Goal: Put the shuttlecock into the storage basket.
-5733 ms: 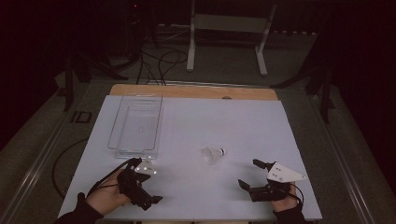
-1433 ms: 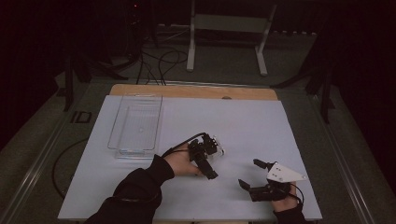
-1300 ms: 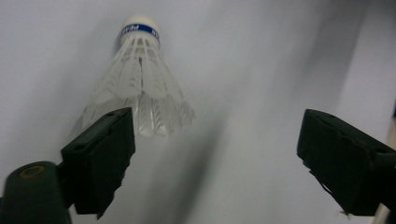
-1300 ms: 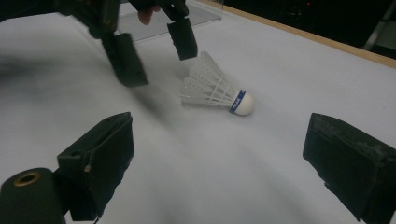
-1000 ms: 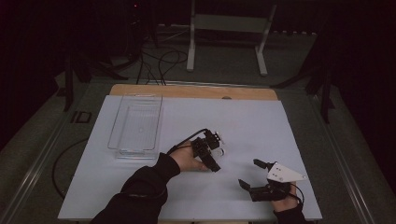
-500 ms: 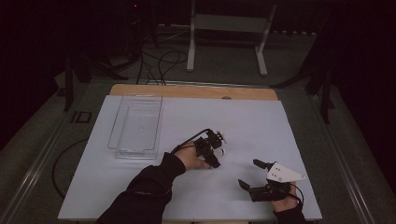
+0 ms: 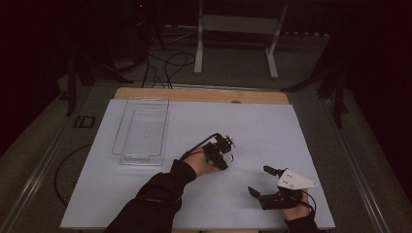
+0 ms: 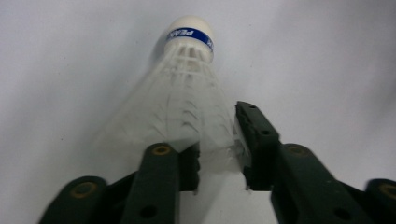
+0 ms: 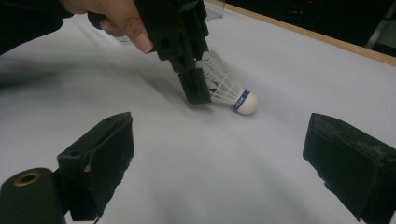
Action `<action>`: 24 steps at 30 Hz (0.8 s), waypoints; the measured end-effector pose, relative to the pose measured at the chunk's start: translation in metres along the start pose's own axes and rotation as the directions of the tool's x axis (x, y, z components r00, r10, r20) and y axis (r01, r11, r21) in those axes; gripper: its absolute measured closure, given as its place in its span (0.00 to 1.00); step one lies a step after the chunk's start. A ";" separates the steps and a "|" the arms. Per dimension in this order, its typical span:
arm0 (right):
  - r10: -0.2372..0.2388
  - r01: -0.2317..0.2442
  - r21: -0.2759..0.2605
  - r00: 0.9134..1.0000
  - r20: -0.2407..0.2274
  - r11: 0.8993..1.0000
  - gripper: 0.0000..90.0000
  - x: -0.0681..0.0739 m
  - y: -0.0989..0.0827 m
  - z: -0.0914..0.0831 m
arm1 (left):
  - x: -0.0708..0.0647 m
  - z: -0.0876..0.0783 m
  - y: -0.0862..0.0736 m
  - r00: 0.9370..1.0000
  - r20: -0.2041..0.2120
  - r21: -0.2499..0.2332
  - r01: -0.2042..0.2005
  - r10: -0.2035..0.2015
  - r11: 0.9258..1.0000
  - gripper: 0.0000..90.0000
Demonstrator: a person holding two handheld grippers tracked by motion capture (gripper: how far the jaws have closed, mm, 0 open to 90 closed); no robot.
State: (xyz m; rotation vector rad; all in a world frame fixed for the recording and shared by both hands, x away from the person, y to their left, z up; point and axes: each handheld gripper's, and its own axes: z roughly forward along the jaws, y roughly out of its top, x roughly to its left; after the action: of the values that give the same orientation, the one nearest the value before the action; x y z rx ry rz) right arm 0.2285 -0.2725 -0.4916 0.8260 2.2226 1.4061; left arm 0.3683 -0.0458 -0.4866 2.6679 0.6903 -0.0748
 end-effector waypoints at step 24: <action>-0.004 0.004 0.002 1.000 0.000 1.000 0.10 0.000 0.000 0.000 | -0.002 -0.017 0.000 0.999 -0.028 0.016 -0.036 0.037 0.999 1.00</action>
State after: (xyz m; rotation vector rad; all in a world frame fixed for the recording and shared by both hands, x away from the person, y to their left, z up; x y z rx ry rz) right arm 0.2287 -0.2728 -0.4913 0.8214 2.2248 1.4025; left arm 0.3660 -0.0402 -0.4704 2.7000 0.6520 -0.0327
